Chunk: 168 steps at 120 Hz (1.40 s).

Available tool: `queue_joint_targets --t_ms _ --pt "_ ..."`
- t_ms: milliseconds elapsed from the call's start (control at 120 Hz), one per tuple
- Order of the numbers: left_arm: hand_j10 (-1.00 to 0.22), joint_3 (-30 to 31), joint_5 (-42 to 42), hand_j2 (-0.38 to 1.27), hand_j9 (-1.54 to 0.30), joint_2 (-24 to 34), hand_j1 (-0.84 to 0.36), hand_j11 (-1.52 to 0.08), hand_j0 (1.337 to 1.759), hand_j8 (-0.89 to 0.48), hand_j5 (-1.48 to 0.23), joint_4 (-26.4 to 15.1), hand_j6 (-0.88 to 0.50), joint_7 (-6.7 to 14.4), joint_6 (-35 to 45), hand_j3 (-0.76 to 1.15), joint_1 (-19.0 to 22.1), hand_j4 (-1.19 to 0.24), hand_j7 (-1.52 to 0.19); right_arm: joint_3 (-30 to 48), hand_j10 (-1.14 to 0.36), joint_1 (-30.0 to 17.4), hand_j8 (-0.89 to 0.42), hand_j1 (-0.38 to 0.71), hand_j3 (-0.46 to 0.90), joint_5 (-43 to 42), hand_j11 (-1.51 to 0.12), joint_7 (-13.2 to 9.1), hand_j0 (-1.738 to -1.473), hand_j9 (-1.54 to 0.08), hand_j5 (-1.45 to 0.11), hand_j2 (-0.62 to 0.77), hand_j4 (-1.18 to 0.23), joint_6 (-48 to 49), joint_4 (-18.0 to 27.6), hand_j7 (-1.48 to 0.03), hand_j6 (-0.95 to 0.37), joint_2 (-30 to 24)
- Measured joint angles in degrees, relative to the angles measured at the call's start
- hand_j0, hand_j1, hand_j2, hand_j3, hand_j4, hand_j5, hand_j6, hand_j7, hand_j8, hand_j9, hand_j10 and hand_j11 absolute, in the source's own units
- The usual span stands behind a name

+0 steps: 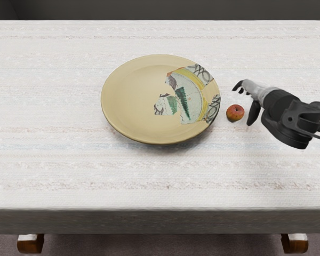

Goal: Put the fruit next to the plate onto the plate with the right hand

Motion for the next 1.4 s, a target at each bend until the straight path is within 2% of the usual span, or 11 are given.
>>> queue_joint_targets --t_ms 175,417,667,833,1067,1400 --pt "0.00 0.0 0.0 0.00 0.00 0.0 0.35 0.00 1.658 0.00 0.00 0.0 0.00 0.0 0.0 0.00 0.0 0.00 0.00 -1.6 -0.30 0.2 -0.30 0.00 0.00 -0.3 -0.38 0.0 -1.658 -0.38 -0.38 -0.06 -0.30 -2.5 -3.0 -0.38 -0.30 3.5" --pt "0.00 0.0 0.0 0.00 0.00 0.0 0.35 0.00 1.658 0.00 0.00 0.0 0.00 0.0 0.0 0.00 0.0 0.00 0.00 -1.7 -0.30 -2.1 -0.30 0.01 0.00 -0.3 -0.39 0.0 -1.658 -0.39 -0.39 -0.06 -0.30 -5.4 -4.1 -0.39 -0.31 5.6" --pt "0.00 0.0 0.0 0.00 0.00 0.0 0.35 0.00 1.658 0.00 0.00 0.0 0.00 0.0 0.0 0.00 0.0 0.00 0.00 -1.8 -0.31 -2.6 -0.31 0.01 0.00 -0.4 -0.40 0.0 -1.658 -0.40 -0.40 -0.06 -0.31 -6.0 -7.0 -0.40 -0.31 7.1" --pt "0.00 0.0 0.0 0.00 0.00 0.0 0.35 0.00 1.658 0.00 0.00 0.0 0.00 0.0 0.0 0.00 0.0 0.00 0.00 -1.9 -0.31 -3.2 -0.31 0.02 0.00 -0.4 -0.40 0.0 -1.658 -0.40 -0.40 -0.06 -0.31 -6.1 -10.0 -0.40 -0.31 10.1" --pt "0.00 0.0 0.0 0.00 0.00 0.0 0.35 0.00 1.658 0.00 0.00 0.0 0.00 0.0 0.0 0.00 0.0 0.00 0.00 -1.7 -0.31 -4.2 -0.31 0.02 0.00 -0.3 -0.40 0.0 -1.658 -0.40 -0.40 -0.06 -0.31 -6.1 -11.3 -0.40 -0.31 11.0" --pt "0.00 0.0 0.0 0.00 0.00 0.0 0.35 0.00 1.658 0.00 0.00 0.0 0.00 0.0 0.0 0.00 0.1 0.00 0.00 -1.5 -0.42 -5.2 -0.42 0.15 0.00 0.1 -0.54 0.0 -1.658 -0.54 -0.54 -0.08 -0.42 -6.3 -11.5 -0.54 -0.42 11.0"
